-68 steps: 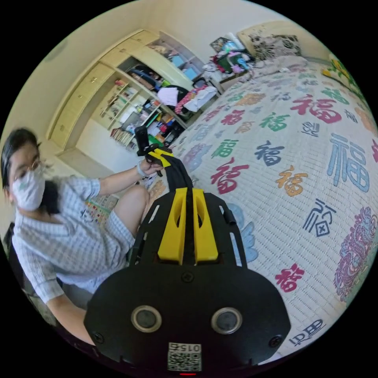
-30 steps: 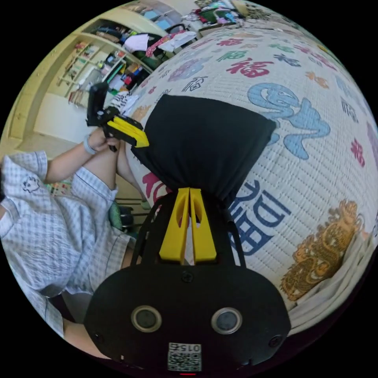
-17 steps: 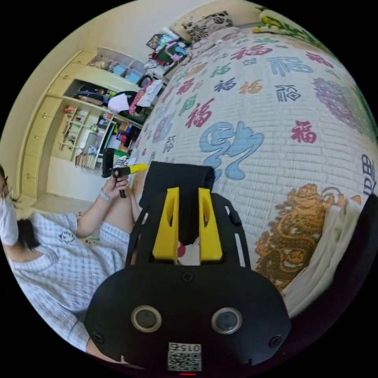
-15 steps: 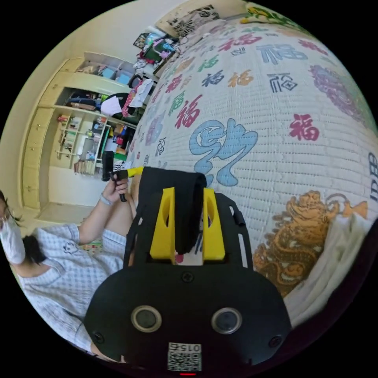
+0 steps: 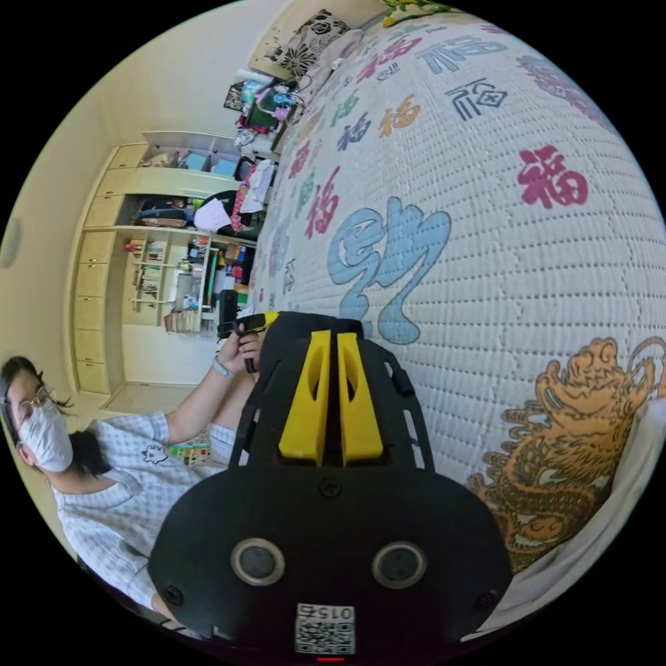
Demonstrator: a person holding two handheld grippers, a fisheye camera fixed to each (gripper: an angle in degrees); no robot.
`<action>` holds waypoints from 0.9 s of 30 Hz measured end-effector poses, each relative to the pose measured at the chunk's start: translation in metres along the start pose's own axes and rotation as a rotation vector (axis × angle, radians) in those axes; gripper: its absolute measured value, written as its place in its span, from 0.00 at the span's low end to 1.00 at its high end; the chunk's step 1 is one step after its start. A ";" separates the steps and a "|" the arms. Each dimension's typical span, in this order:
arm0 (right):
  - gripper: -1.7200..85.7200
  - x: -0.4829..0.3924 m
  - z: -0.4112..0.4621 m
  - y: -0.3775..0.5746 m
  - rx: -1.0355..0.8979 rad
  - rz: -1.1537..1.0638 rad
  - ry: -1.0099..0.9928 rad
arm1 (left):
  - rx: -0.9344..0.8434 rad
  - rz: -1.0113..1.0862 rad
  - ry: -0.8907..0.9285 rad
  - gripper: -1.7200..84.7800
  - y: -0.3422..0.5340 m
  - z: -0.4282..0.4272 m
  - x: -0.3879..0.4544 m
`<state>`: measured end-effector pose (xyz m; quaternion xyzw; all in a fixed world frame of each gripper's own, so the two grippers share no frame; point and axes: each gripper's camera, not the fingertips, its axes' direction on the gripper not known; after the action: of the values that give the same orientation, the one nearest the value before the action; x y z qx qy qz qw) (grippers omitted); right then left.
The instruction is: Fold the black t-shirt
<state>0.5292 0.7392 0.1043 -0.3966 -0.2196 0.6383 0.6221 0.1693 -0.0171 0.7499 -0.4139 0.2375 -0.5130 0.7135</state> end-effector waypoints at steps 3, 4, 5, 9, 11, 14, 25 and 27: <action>0.11 0.007 -0.022 0.011 -0.030 -0.015 -0.087 | -0.020 0.023 0.051 0.11 0.012 -0.015 0.001; 0.12 0.011 -0.030 0.018 -0.063 -0.020 -0.103 | -0.032 0.020 0.056 0.12 0.015 -0.017 0.000; 0.13 0.017 -0.036 0.026 -0.109 -0.009 -0.093 | -0.068 0.010 0.060 0.13 0.019 -0.018 -0.004; 0.17 0.039 -0.040 0.043 -0.256 0.024 -0.037 | -0.152 -0.078 0.150 0.15 0.021 -0.008 -0.033; 0.17 0.048 -0.043 0.041 -0.239 0.000 -0.068 | -0.185 -0.063 0.146 0.15 0.013 0.006 -0.037; 0.17 0.058 -0.042 0.031 -0.196 -0.020 -0.111 | -0.161 -0.021 0.225 0.11 0.000 0.034 -0.042; 0.13 0.086 -0.027 0.015 -0.241 -0.023 -0.327 | -0.165 0.021 0.393 0.15 -0.031 0.074 -0.033; 0.13 0.090 -0.036 0.021 -0.228 -0.018 -0.324 | -0.105 -0.007 0.401 0.20 -0.027 0.062 -0.032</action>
<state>0.5522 0.8165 0.0463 -0.3548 -0.3912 0.6591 0.5354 0.1906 0.0304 0.8030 -0.3408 0.3997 -0.5745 0.6277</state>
